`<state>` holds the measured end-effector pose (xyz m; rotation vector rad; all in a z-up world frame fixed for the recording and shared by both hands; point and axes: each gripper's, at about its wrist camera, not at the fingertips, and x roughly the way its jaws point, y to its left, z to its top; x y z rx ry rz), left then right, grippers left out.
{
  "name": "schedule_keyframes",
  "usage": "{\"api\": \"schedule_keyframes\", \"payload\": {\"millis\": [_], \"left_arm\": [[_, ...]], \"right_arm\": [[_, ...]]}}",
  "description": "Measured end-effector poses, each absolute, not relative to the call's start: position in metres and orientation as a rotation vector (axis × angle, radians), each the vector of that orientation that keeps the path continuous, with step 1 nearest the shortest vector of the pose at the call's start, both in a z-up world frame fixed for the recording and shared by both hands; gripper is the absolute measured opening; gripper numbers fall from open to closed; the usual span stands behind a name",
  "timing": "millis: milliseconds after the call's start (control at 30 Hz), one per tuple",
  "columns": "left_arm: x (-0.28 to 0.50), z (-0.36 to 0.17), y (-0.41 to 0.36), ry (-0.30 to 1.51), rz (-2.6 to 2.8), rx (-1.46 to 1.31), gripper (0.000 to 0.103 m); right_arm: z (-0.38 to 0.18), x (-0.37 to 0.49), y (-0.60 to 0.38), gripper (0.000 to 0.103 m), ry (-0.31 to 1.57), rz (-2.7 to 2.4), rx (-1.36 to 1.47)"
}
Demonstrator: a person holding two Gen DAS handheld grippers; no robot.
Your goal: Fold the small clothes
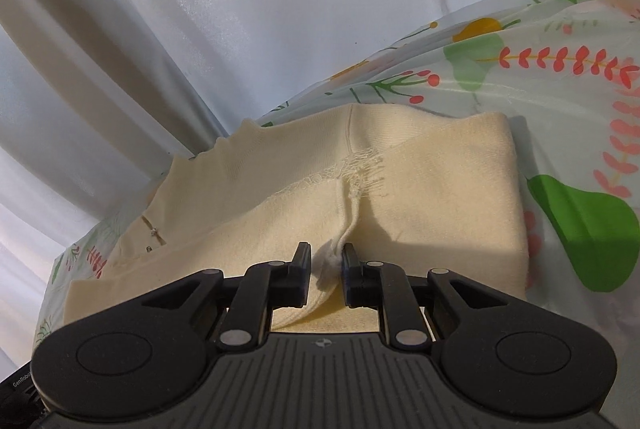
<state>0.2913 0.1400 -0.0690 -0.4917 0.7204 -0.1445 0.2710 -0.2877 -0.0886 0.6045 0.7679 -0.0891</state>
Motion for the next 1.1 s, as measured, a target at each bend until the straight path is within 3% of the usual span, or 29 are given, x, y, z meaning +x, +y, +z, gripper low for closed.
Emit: {"api": "schedule_keyframes", "payload": {"millis": [33, 267, 633, 700, 833, 867, 1033, 1067, 1100], "left_arm": [[0.292, -0.069, 0.139, 0.725, -0.144, -0.493, 0.032], [0.295, -0.071, 0.14, 0.744, -0.173, -0.506, 0.033], [0.3, -0.07, 0.135, 0.765, -0.165, -0.5, 0.034], [0.298, -0.069, 0.136, 0.771, -0.165, -0.505, 0.034], [0.295, -0.067, 0.138, 0.779, -0.175, -0.519, 0.034], [0.295, -0.067, 0.138, 0.78, -0.179, -0.523, 0.034], [0.297, -0.066, 0.133, 0.783, -0.181, -0.517, 0.034], [0.297, -0.067, 0.133, 0.783, -0.18, -0.511, 0.034], [0.297, -0.067, 0.132, 0.786, -0.176, -0.505, 0.034]], "right_arm": [[-0.088, 0.275, -0.285, 0.007, 0.775, -0.085, 0.591], [-0.046, 0.263, -0.268, 0.006, 0.571, -0.235, 0.282], [-0.073, 0.255, -0.291, 0.007, 0.718, -0.302, 0.293], [-0.071, 0.245, -0.297, 0.015, 0.744, -0.317, 0.389], [-0.067, 0.214, -0.308, 0.047, 0.741, -0.201, 0.731], [-0.072, 0.21, -0.305, 0.047, 0.76, -0.161, 0.793], [-0.087, 0.218, -0.293, 0.042, 0.788, -0.148, 0.827], [-0.087, 0.221, -0.292, 0.036, 0.782, -0.156, 0.824], [-0.088, 0.224, -0.292, 0.024, 0.783, -0.169, 0.825]]}}
